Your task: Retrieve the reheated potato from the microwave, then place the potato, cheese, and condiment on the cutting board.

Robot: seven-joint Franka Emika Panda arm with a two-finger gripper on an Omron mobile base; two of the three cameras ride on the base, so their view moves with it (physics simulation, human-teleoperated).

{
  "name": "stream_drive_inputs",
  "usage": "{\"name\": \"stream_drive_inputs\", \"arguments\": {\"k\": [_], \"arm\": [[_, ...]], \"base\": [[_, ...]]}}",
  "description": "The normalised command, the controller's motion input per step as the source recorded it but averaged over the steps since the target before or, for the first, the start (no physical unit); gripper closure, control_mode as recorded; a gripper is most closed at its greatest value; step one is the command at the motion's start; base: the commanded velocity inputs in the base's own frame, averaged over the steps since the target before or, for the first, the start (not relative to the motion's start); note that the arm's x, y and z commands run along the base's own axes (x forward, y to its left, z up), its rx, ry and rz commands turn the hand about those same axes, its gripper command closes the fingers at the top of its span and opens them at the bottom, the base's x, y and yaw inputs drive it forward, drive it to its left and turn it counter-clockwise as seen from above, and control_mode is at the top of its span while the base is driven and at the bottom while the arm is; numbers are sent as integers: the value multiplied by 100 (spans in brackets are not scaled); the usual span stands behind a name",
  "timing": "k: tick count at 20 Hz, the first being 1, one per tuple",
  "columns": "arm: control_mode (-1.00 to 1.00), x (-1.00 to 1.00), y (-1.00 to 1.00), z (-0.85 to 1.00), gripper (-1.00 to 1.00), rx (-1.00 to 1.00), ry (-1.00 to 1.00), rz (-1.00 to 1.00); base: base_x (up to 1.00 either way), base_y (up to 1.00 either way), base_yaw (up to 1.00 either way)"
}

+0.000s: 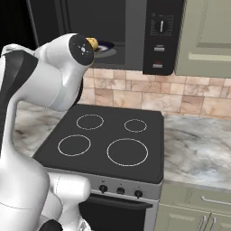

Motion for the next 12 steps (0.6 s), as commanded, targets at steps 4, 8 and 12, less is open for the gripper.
{"name": "stream_drive_inputs", "arguments": {"k": [4,8,12], "arm": [[-100,35,0,0,-100,-2,29,0],[-100,40,0,0,-100,-2,12,-1],[-100,40,-3,0,-100,-19,1,-7]], "base": [[0,0,0],[0,0,0],[0,0,0]]}}
